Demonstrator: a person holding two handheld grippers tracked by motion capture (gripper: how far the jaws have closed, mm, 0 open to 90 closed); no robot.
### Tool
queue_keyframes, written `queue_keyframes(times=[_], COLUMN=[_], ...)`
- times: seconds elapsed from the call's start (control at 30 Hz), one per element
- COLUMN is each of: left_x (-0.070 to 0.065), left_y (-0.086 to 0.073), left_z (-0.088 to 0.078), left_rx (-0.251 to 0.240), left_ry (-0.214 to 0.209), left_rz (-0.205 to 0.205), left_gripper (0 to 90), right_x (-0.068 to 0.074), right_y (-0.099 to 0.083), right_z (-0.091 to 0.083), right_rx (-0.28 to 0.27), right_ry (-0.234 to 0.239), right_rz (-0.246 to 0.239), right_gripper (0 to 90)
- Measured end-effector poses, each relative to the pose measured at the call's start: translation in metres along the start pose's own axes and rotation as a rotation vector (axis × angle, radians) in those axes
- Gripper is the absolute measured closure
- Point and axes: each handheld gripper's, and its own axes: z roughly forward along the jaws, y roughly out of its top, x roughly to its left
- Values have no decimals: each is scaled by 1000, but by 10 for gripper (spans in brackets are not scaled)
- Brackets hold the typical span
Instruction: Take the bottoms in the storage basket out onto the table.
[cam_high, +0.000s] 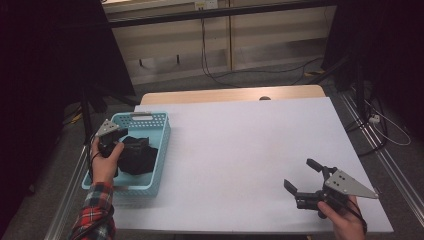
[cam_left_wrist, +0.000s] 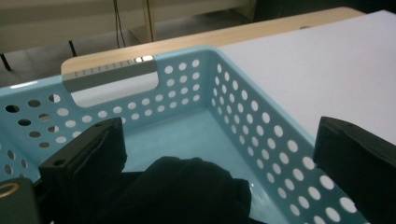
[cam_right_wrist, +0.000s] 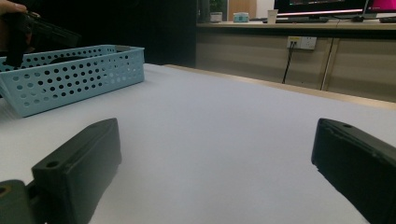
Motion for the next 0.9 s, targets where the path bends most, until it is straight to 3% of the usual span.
queue_keyframes(times=[0.53,0.8,0.9], left_x=[18,21,21], left_y=[-13,-16,-17], left_z=[13,19,22], left_rx=[164,231,259], left_ry=[11,13,17], left_rz=[-37,-41,-21], left_gripper=[34,39,38], right_x=[0,1,1], right_y=[0,0,0], right_z=[0,0,0], right_rx=[-3,-1,-2], right_ry=[6,10,9], right_rz=[2,0,2], right_gripper=[13,13,13])
